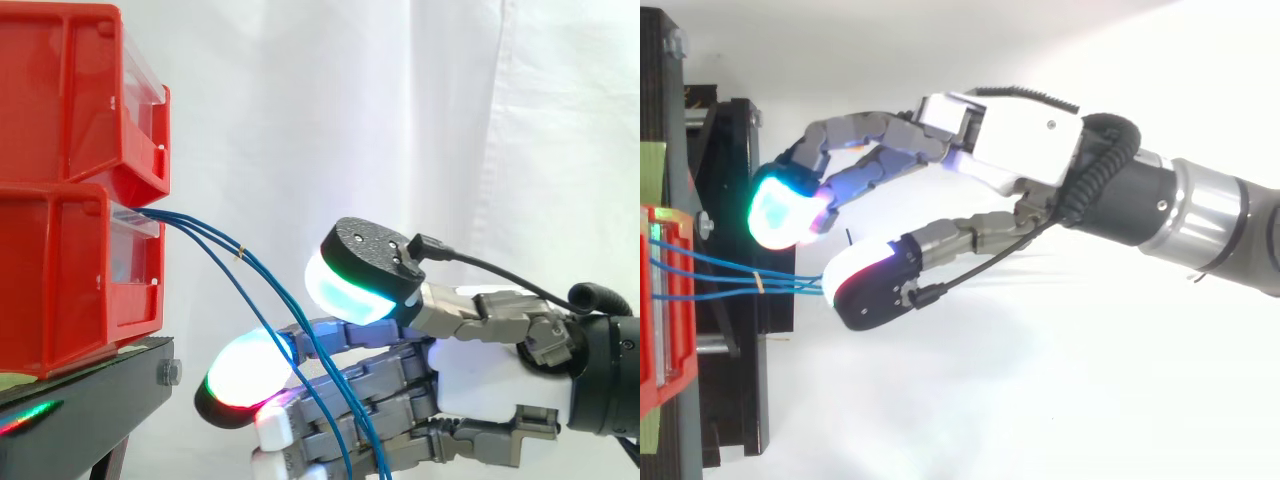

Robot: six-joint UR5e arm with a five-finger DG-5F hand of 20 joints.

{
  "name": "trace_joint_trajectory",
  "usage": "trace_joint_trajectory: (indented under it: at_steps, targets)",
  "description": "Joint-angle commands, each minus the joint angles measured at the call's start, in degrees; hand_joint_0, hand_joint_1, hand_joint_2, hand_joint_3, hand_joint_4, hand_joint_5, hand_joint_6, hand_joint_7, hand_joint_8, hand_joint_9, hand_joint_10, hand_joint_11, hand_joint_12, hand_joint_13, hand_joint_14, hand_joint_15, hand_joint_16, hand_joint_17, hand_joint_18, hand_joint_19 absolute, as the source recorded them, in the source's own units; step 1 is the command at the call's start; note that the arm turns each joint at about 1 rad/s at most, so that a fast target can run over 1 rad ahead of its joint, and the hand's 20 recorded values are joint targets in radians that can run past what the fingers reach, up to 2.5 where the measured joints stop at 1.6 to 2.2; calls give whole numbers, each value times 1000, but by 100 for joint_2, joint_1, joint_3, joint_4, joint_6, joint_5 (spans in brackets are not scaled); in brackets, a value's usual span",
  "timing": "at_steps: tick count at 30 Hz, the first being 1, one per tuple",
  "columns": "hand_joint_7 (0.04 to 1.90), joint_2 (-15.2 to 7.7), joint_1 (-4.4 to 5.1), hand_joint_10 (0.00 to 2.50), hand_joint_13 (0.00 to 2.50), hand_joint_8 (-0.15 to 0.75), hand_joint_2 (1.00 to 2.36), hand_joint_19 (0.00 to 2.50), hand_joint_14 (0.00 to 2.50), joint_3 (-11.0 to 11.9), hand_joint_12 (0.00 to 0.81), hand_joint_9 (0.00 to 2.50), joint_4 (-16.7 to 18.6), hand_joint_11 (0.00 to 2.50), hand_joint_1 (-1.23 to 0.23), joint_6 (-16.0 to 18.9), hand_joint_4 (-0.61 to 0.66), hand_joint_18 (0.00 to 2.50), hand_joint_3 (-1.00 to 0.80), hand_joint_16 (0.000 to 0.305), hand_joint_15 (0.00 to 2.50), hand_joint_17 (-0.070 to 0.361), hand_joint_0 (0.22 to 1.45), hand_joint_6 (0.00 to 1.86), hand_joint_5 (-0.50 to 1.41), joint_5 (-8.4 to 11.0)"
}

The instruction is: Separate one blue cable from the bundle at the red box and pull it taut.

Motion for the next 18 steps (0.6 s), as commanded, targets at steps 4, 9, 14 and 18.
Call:
trace_joint_trajectory:
  at_steps: [4,9,14,18]
  targets:
    - [1108,-50,52,17,711,277,1000,666,19,82,323,785,20,685,-658,-6,146,521,-500,50,487,113,456,500,-131,-48]
    - [1073,-50,70,17,726,273,1000,667,18,82,323,804,116,698,-661,64,131,535,-500,50,491,112,461,528,-133,-56]
    - [1057,-50,79,17,733,267,1000,679,18,82,318,813,116,710,-681,82,115,537,-500,48,500,108,479,545,-136,-127]
    - [1057,-50,79,18,741,266,1000,692,18,82,314,814,116,712,-685,152,101,543,-500,47,504,106,491,548,-136,-215]
